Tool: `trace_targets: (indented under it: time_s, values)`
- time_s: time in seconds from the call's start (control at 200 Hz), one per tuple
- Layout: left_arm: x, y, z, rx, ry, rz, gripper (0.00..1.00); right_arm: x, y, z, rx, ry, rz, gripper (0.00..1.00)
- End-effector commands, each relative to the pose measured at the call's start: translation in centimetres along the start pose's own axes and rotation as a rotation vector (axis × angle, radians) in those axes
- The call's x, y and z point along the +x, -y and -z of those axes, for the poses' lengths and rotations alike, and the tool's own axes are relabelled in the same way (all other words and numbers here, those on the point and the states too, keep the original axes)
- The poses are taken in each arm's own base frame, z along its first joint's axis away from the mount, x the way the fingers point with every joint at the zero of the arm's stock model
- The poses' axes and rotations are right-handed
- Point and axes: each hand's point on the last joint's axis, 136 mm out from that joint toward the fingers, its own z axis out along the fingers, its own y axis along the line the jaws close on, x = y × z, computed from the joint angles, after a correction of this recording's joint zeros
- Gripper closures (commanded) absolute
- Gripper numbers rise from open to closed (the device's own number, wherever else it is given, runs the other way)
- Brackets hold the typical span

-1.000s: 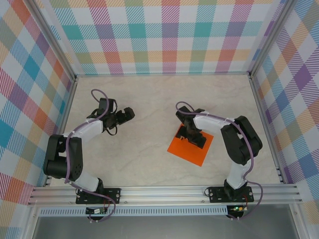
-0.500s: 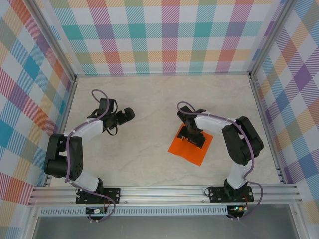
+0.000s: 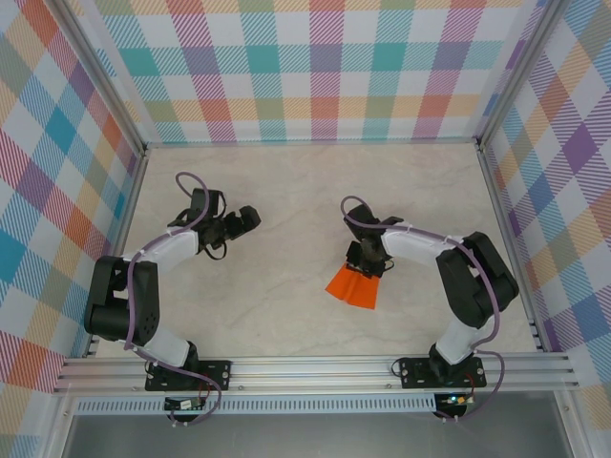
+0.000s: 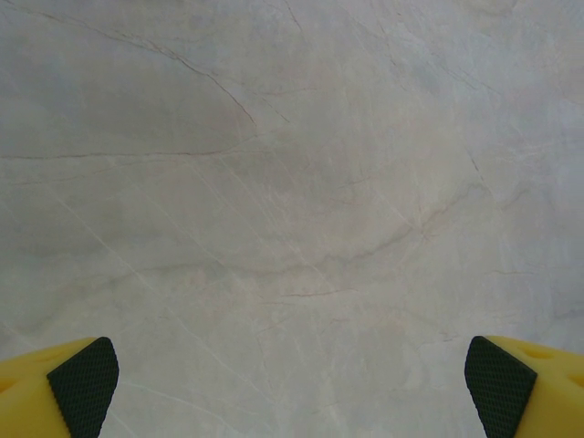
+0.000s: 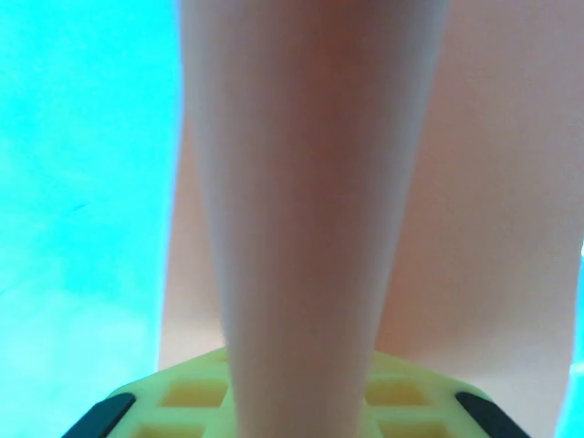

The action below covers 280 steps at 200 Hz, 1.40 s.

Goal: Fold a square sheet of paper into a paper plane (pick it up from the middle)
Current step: Fold the square sheet of paper in half at the center of the table.

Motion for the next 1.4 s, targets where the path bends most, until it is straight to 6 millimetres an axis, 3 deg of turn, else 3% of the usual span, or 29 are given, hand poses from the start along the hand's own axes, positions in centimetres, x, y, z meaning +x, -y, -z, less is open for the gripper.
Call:
trace_targets:
  time_s: [0.0,0.16,0.305,0.44,0.675,0.8,0.955,1.24,1.395]
  values:
    - [1.7,1.6,-0.4,0.091,-0.050,0.043,0.00,-0.3,-6.6,2.9,-0.343,0.013,0.114,0.81]
    - [3.2,2.9,-0.7,0.189,-0.092,0.099,0.00,1.0,-12.6,7.2,-0.702,-0.046,0.235,0.79]
    - [4.1,3.3,-0.9,0.221,-0.108,0.119,0.00,1.6,-14.0,7.3,-0.819,-0.133,0.261,0.78]
    - [5.0,3.6,-1.1,0.224,-0.123,0.105,0.00,1.3,-12.5,4.6,-0.704,-0.180,0.256,0.74]
    - [6.2,4.1,-1.5,0.221,-0.147,0.091,0.00,0.7,-7.9,0.9,-0.391,-0.170,0.311,0.54]
    - [6.7,4.8,-1.6,0.228,-0.162,0.085,0.01,0.0,-6.5,0.8,-0.290,-0.140,0.331,0.44]
    - [7.9,5.9,-2.0,0.259,-0.200,0.087,0.03,-0.5,-5.3,0.7,-0.212,-0.115,0.335,0.41]
    - [12.2,10.8,-2.7,0.419,-0.372,0.024,0.22,-0.7,-4.4,0.1,-0.167,-0.110,0.320,0.42]
    - [13.4,12.1,-2.8,0.449,-0.415,-0.014,0.31,-0.3,-5.2,1.0,-0.236,-0.101,0.343,0.40]
